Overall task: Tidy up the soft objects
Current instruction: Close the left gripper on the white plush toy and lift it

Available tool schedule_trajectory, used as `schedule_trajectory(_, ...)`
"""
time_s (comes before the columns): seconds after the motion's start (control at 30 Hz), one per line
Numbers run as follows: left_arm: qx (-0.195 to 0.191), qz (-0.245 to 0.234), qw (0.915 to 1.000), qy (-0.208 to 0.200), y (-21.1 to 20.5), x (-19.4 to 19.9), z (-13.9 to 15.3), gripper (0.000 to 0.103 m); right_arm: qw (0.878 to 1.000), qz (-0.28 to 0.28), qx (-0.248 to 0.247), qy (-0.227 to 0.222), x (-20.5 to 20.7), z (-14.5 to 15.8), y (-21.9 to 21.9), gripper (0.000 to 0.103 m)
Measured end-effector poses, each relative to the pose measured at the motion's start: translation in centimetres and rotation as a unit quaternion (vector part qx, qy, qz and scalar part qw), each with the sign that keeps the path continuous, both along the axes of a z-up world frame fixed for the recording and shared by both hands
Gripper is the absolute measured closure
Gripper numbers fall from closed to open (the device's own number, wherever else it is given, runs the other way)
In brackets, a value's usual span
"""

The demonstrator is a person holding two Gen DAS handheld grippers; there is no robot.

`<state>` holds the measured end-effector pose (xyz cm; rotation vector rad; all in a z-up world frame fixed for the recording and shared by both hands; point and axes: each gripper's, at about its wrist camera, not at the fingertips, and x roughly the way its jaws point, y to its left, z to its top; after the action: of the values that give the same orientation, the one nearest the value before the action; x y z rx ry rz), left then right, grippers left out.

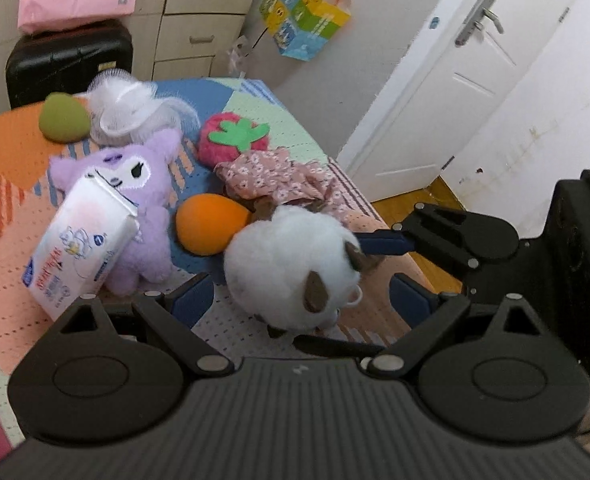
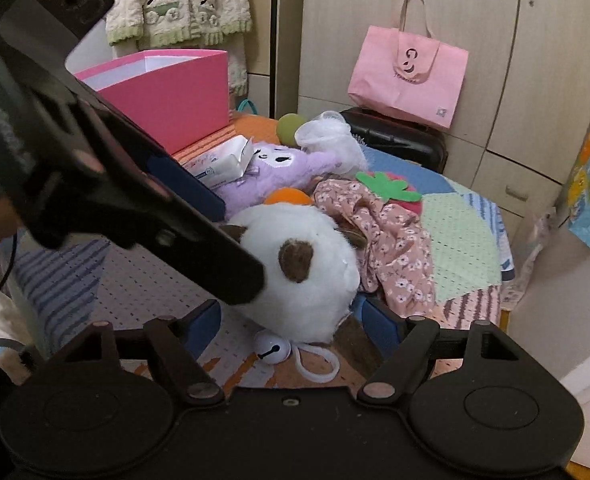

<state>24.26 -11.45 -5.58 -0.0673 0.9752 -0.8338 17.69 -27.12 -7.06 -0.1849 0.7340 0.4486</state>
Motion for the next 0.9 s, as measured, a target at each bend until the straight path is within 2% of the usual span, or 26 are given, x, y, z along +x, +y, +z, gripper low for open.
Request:
schedule_trajectory(0.23, -0.036, 0.006, 0.9986, 0.04, -0.2, 0.5, -1.7, 0.011, 0.999, 0.002, 0.033, 0.015, 1.1, -1.2, 0.0, 0.021)
schedule_trajectory(0.33, -0.027, 0.017, 0.9991, 0.028, -0.2, 0.0, -1.7, 0.015, 0.999, -0.001, 0.042, 0.016, 0.8, -1.3, 0.1, 0.023)
schedule_trajectory(0.4, -0.016, 0.018, 0.9996, 0.016, -0.3, -0.5, -1.5, 0.02, 0.999, -0.002, 0.045, 0.015, 0.5, -1.2, 0.1, 0.032)
schedule_trajectory(0.5, -0.008, 0.015, 0.9998, 0.01, -0.3, -1.3, -1.2, 0.021, 0.998, -0.005, 0.054, 0.016, -0.1, -1.0, 0.1, 0.037)
schedule_trajectory(0.9, 0.01, 0.023, 0.9997, 0.001, 0.8, -4.8, 0.0, 0.024, 0.999, -0.001, 0.045, 0.014, -3.0, 0.0, 1.6, 0.039)
